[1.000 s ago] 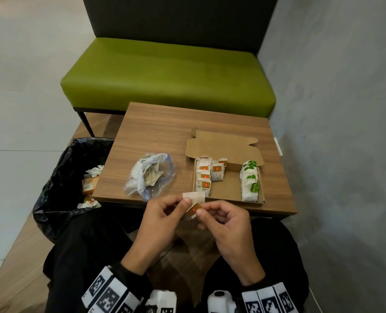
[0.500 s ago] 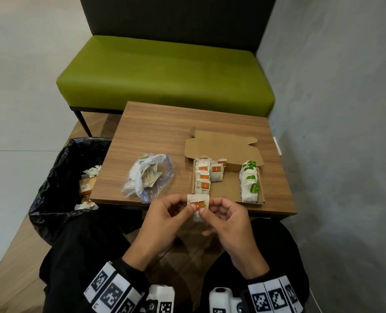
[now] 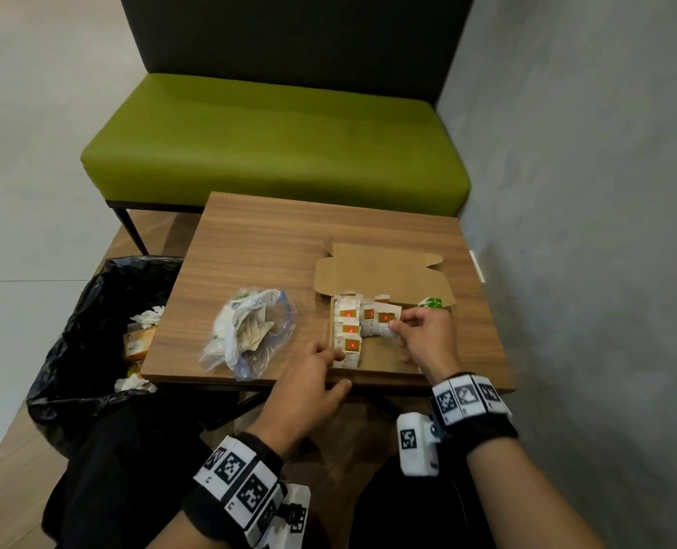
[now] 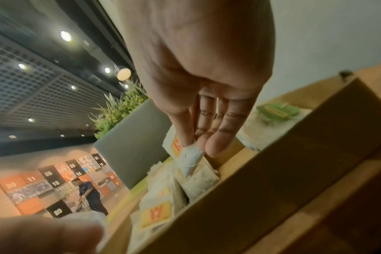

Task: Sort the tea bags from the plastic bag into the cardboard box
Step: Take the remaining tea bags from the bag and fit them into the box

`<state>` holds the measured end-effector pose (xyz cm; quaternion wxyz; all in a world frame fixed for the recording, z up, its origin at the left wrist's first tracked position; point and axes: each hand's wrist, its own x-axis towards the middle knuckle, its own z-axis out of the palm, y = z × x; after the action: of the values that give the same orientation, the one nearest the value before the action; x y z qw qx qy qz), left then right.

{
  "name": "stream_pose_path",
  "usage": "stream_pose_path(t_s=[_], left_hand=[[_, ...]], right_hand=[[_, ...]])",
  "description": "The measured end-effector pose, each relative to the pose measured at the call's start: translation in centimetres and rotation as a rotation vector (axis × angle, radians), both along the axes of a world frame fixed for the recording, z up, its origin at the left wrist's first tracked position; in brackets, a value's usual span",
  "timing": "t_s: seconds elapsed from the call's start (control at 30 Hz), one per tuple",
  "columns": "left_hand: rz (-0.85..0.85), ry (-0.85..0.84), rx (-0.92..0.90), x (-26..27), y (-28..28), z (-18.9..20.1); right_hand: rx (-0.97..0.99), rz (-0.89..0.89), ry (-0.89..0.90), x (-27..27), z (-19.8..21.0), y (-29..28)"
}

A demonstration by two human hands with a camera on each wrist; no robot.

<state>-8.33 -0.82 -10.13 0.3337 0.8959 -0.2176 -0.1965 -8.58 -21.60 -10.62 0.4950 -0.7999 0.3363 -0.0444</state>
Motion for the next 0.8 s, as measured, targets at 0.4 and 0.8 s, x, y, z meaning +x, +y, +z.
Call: stream_pose_path(t_s=[0.4,0.8], left_hand=[[-0.041,-0.079,0.046,-0.1,0.0,-0.4],[0.260,-0.450,0.033,2.4,3.2,2.3]], right_hand=[[-0.047,-0.065,0.136,2.3,-3.0,1.6],[-0.115,-0.109,-0.031,1.2,-1.3,2.3]])
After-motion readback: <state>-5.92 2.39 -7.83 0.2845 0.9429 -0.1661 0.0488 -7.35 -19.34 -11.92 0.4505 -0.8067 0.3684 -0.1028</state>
